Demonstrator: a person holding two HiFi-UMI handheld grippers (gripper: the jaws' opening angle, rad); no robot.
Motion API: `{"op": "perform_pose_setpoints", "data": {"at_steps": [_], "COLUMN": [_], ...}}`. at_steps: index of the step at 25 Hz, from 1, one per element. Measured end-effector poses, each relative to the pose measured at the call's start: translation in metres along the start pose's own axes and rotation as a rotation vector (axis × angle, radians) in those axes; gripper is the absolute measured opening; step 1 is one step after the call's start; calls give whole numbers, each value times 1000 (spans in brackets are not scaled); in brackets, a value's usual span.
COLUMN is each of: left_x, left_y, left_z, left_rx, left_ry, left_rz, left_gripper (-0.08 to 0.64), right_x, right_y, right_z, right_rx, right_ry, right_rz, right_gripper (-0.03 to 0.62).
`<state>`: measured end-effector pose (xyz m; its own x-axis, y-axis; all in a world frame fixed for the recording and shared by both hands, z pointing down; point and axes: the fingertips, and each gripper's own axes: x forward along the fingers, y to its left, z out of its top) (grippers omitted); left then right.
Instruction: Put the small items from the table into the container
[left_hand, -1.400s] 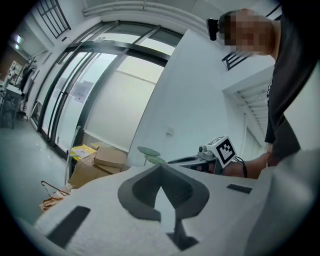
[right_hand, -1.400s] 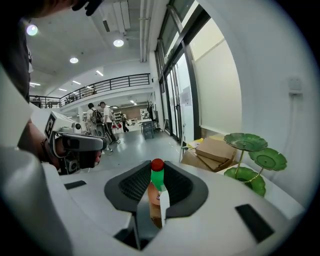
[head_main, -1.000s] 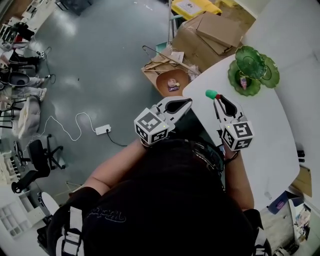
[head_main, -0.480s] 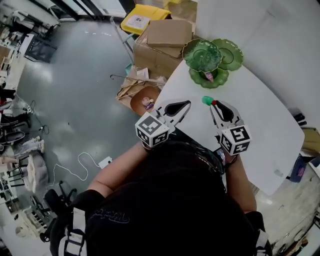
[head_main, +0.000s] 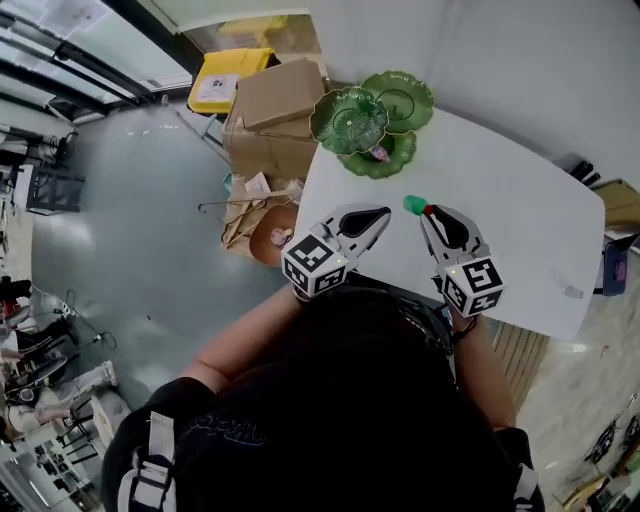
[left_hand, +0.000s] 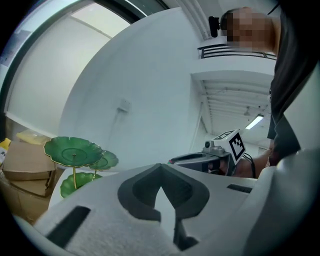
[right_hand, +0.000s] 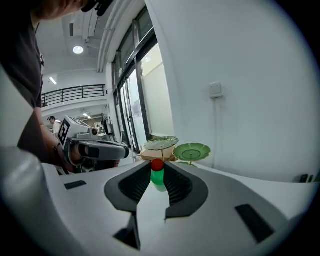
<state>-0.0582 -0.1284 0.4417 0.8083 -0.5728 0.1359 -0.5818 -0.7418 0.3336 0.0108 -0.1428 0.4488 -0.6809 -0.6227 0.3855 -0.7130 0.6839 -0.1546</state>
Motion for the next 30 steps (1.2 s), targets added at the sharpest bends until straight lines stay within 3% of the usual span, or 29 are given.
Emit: {"op": "perform_pose_setpoints", "data": {"at_steps": [7,12,20,30], "left_x": [-18,-49,-82,-84], "left_y": [15,39,57,78], "left_z": [11,20,33,29], "left_rx": [21,28,21,0], "left_ry": [17,-4,-35,-31], "left_rz": [-106,-133,-150,-140], "left_gripper": [5,5,5,5], "right_x": [3,19,37,55], "right_y": [14,31,49,39], "right_z": [9,16,36,35], "right_rx": [37,52,37,53], "right_ry": [-18,-38,-48,-31], "right_rz": [-119,-181,-209,-210], "right_gripper": [86,86,86,86]}}
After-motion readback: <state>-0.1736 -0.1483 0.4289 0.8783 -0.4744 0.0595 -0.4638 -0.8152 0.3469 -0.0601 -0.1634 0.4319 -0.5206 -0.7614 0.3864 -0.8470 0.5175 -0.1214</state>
